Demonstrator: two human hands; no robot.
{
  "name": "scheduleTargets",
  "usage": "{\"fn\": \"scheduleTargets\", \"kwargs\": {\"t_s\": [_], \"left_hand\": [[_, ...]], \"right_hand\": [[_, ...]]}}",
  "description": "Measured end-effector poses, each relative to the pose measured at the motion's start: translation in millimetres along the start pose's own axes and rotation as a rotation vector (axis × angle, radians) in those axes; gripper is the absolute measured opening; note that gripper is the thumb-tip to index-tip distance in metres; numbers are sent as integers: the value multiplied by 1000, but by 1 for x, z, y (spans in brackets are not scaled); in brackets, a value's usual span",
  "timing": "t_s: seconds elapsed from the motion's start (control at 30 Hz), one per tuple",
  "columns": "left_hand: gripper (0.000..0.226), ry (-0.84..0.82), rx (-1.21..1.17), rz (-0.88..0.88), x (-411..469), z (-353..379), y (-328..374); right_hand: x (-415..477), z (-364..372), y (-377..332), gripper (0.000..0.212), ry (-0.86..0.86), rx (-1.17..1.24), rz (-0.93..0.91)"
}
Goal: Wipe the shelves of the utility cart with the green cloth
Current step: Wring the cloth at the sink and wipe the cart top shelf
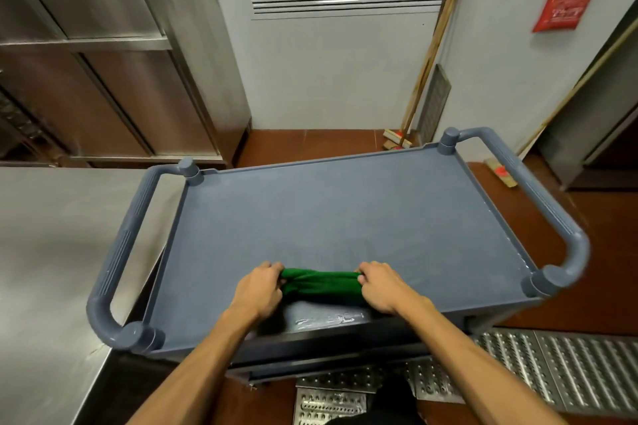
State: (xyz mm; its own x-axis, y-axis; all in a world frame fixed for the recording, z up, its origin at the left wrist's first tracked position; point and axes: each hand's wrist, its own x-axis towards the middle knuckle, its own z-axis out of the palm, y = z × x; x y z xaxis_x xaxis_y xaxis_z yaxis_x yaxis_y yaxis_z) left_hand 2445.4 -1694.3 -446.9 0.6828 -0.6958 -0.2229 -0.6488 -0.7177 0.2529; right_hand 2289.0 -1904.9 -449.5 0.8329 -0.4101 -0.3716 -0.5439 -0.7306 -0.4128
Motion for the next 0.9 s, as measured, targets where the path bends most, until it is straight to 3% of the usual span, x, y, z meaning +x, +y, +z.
{"fn": "scheduleTargets", "kwargs": {"t_s": [0.17, 0.3, 0.47, 0.7, 0.9], "left_hand": [[19, -44, -32, 80, 26, 1, 37], [19, -46, -7, 108, 52, 2, 74], [19, 8, 12, 142, 96, -5, 127], [23, 125, 68, 227, 165, -10, 201], [9, 138, 154, 231, 207, 6, 248]], "right_hand": [[6, -27, 34, 20, 81, 104, 37], [16, -55, 77, 27, 93, 102, 31], [38, -93, 130, 33, 194, 149, 29], [70, -149, 201, 24, 356, 181, 50], [81, -172, 242, 21, 421, 208, 92]]}}
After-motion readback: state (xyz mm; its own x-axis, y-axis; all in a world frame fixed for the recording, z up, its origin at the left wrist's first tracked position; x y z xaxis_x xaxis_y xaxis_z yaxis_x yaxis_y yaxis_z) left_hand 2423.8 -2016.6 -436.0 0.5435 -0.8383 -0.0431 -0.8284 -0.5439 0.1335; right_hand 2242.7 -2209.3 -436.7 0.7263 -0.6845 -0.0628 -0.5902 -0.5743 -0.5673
